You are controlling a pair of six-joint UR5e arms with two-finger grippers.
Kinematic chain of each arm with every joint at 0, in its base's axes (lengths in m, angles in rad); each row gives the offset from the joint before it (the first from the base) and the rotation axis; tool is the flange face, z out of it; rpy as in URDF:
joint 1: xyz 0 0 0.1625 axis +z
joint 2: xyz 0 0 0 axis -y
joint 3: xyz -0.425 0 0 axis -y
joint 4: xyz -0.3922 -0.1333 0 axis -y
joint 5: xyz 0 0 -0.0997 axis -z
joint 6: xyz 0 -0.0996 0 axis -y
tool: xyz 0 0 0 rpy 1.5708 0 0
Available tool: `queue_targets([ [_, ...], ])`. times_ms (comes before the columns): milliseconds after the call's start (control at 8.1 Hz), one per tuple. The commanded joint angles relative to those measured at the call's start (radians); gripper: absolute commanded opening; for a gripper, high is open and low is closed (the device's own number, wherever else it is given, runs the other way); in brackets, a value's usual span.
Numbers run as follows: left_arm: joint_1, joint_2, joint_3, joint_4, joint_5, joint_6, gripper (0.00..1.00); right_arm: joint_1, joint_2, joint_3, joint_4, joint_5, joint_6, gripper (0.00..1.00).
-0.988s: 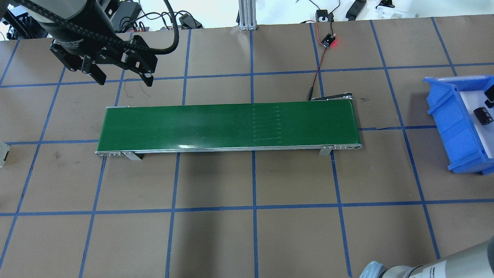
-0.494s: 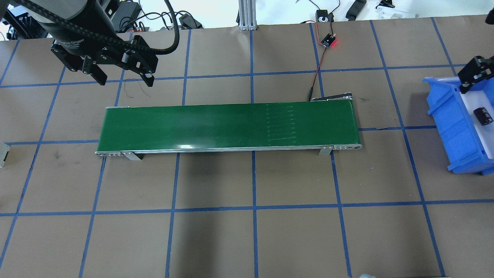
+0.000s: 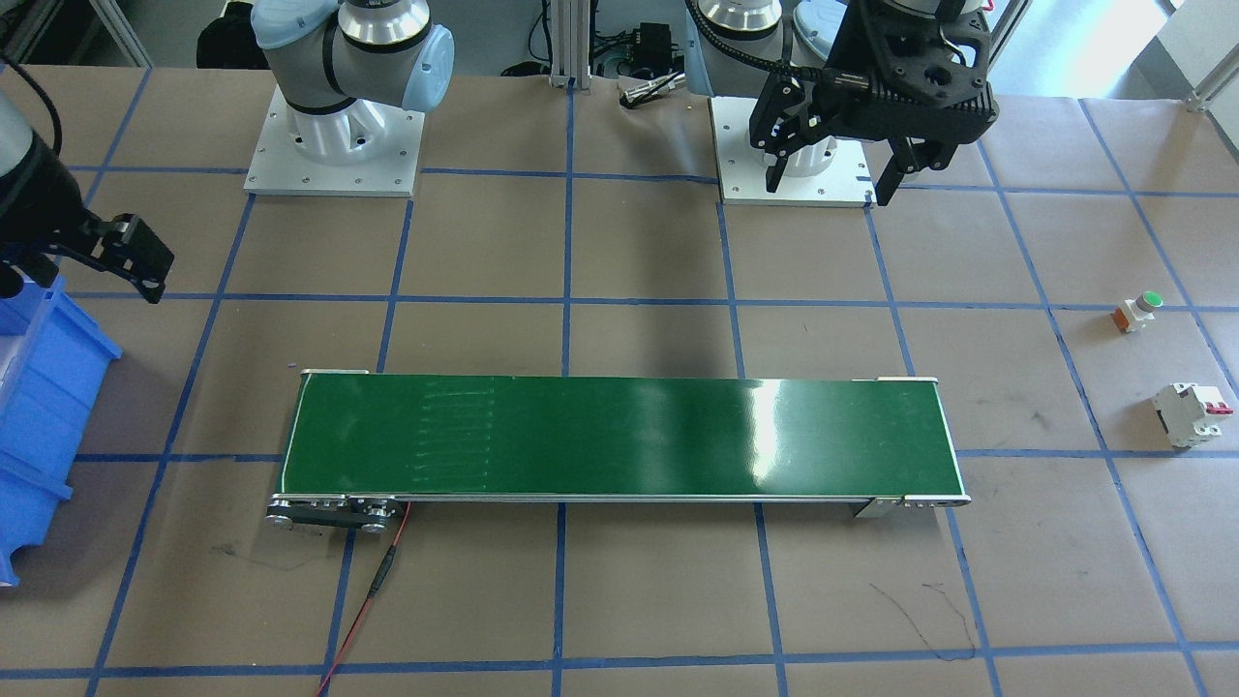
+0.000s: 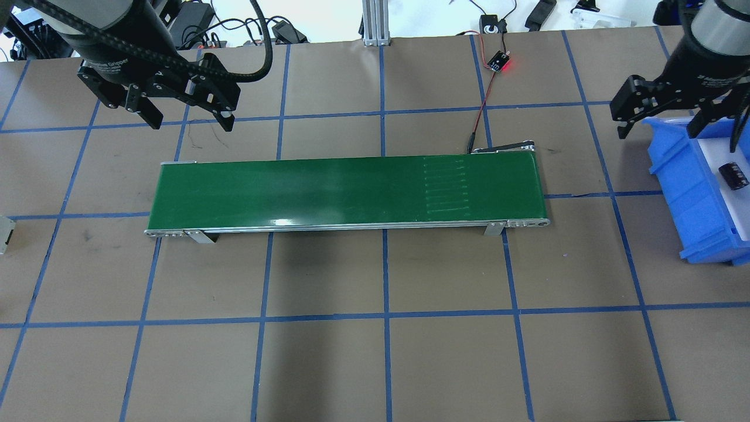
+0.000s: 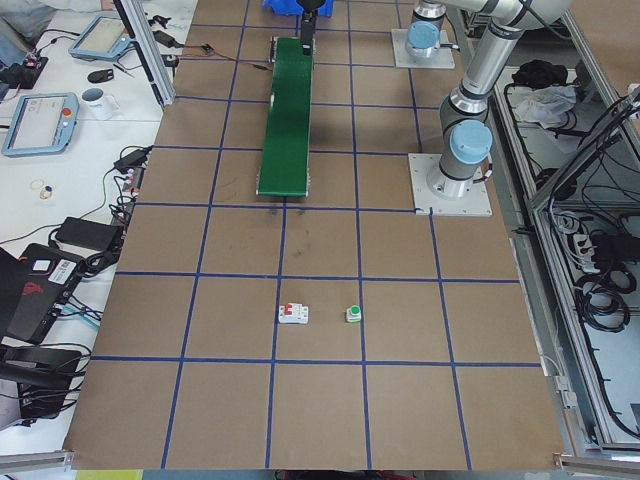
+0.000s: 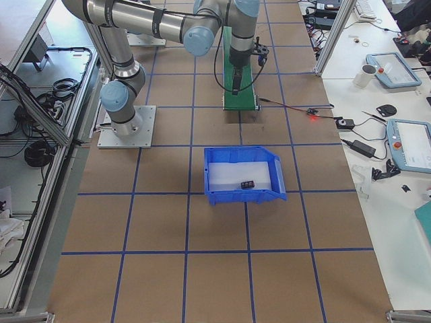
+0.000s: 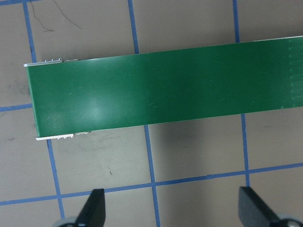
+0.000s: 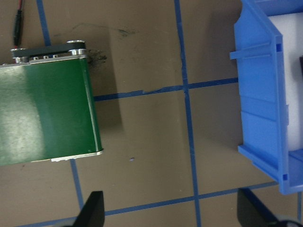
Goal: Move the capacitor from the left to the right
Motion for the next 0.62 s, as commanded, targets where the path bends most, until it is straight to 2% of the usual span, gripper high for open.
queue_targets([
  [0, 0.0, 0.0, 0.0, 0.0, 0.0, 0.0, 1.0, 0.18, -0.042, 0.0, 0.025, -0.002, 0.192, 1.0],
  [494, 0.0, 0.0, 0.0, 0.0, -0.002, 0.0, 1.0, 0.198, -0.078, 0.002, 0.071, 0.041, 0.192, 1.0],
])
